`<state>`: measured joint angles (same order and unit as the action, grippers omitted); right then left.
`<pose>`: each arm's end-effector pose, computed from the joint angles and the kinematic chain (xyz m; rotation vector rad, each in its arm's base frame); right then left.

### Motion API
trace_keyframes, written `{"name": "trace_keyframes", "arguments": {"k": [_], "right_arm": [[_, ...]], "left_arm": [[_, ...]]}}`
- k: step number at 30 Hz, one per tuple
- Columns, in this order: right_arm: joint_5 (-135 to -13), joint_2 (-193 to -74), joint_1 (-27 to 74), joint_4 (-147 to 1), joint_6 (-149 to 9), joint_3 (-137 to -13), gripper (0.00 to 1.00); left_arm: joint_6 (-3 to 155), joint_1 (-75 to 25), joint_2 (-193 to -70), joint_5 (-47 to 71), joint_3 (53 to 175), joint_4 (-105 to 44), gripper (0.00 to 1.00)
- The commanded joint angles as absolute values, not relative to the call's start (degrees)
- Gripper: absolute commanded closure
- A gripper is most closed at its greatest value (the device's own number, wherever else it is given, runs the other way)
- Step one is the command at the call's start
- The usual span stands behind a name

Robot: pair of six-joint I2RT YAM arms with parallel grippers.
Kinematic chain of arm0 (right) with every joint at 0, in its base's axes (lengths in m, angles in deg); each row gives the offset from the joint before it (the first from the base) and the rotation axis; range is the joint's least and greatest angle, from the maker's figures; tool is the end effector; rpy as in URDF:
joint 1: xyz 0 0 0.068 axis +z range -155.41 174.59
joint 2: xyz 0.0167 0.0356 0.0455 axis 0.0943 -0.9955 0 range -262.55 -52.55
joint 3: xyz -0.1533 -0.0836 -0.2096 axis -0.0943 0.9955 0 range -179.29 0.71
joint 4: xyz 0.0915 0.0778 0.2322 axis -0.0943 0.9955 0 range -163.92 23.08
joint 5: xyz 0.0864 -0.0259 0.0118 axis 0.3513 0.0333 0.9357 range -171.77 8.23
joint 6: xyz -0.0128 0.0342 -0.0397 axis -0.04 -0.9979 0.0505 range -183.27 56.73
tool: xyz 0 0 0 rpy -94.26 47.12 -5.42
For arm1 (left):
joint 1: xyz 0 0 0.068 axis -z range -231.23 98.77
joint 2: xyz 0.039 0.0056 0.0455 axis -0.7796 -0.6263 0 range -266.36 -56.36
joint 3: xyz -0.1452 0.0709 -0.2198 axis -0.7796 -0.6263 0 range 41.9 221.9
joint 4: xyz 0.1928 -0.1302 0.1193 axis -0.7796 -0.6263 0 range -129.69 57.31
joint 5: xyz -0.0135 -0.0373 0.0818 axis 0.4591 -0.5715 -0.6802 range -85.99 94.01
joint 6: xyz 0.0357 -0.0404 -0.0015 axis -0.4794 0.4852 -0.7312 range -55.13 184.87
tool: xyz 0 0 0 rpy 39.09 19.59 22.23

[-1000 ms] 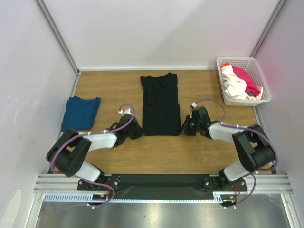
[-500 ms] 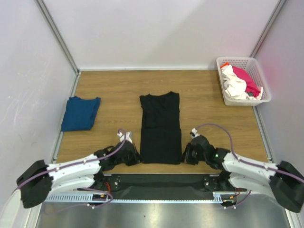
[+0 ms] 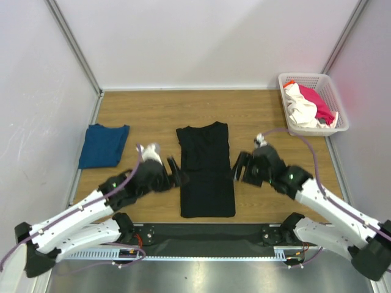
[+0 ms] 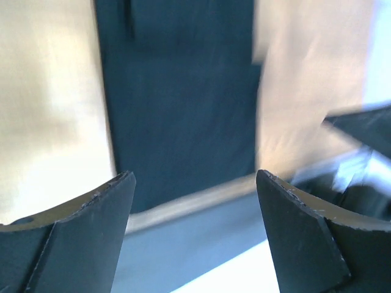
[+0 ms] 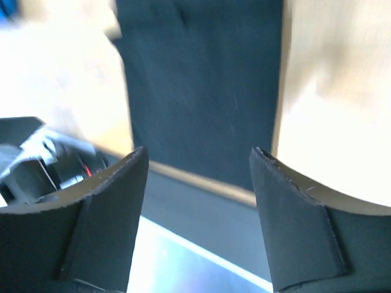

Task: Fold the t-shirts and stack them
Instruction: Fold the tshirt

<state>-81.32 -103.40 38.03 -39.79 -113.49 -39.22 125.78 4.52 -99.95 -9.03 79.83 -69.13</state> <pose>0.1324 0.1258 0.2531 0.1440 2.5003 0.7624 0.0963 -0.1270 0.2582 -0.2309 2.4024 -0.7664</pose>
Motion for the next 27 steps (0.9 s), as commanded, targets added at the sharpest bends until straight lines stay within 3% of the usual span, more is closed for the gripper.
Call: {"name": "trace_keyframes", "arguments": {"k": [1,2,5,11,17,27], "right_arm": [[-79.4,-112.0,32.0,-40.8,-101.8,-47.2,0.28],[-79.4,-114.0,31.3,-42.2,-99.2,-50.6,0.29],[-79.6,-121.3,31.1,-49.0,-97.3,-54.3,0.35],[-76.7,-134.2,33.3,-63.2,-96.3,-57.9,0.46],[-79.2,-143.1,35.0,-69.3,-97.0,-57.8,0.52],[-81.2,-145.3,34.6,-69.4,-99.5,-56.5,0.54]], "left_arm": [[113.1,-6.5,-105.6,-9.5,86.5,-64.7,0.14],[110.2,-13.5,-106.9,-4.7,86.7,-62.2,0.16],[107.3,-21.8,-113.6,-2.0,88.4,-54.3,0.19],[109.2,-29.2,-126.3,8.1,88.1,-36.7,0.25],[111.6,-30.0,-135.6,11.7,86.0,-21.1,0.28],[111.7,-30.0,-146.6,7.4,87.8,-21.5,0.3]]}}
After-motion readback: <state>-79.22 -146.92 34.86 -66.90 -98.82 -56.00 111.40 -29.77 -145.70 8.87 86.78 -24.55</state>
